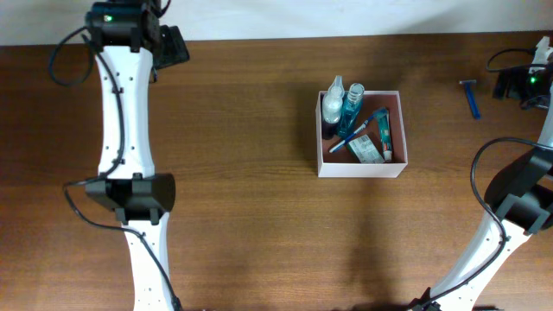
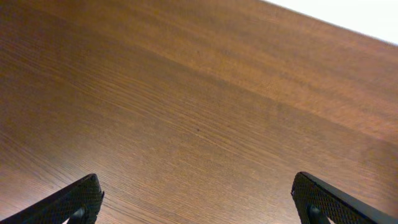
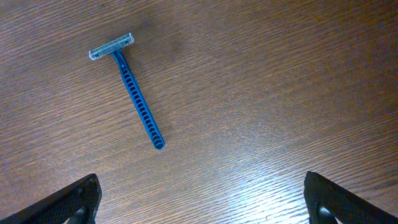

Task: Pack container
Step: 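Release the toothbrush and retract the left arm to rest, then lower the right gripper and grasp the blue razor handle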

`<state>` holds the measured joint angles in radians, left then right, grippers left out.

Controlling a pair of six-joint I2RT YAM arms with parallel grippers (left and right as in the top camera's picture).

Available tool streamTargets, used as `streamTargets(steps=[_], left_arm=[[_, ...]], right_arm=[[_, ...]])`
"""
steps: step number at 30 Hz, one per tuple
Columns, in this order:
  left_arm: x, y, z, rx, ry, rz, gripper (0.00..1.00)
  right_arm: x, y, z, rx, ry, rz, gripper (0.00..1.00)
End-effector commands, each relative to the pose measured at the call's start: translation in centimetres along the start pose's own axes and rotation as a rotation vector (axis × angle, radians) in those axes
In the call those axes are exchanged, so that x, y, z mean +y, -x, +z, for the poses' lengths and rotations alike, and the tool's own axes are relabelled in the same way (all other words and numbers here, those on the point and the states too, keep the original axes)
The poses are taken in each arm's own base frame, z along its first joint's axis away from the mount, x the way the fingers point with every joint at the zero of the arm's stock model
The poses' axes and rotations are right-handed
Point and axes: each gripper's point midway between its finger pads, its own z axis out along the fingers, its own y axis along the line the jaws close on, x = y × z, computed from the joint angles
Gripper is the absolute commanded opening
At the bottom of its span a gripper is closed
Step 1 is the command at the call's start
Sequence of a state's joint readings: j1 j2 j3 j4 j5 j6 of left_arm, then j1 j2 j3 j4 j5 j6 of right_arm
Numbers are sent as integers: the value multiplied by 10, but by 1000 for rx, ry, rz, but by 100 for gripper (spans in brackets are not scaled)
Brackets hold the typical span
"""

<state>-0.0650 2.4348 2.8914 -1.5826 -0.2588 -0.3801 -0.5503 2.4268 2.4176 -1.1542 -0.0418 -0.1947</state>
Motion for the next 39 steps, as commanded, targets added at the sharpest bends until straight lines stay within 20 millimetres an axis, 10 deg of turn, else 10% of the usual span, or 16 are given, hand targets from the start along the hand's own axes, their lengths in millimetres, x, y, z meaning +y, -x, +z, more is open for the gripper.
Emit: streamTargets(steps=[1,10,23,39], left_arm=[[-2,-8,21,47,16,-5,99],[-5,-12,34,68,24,1,99],[-5,-12,34,67,24,1,99],[-5,-12,34,67,24,1,99]], right_arm=[[-2,5,-3,-14,-12,-9,99],[-1,10,-3,-38,-7,-9,99],[86,45,-29,-233,491,-108,99],[71,47,6,-165,59,-331,99]])
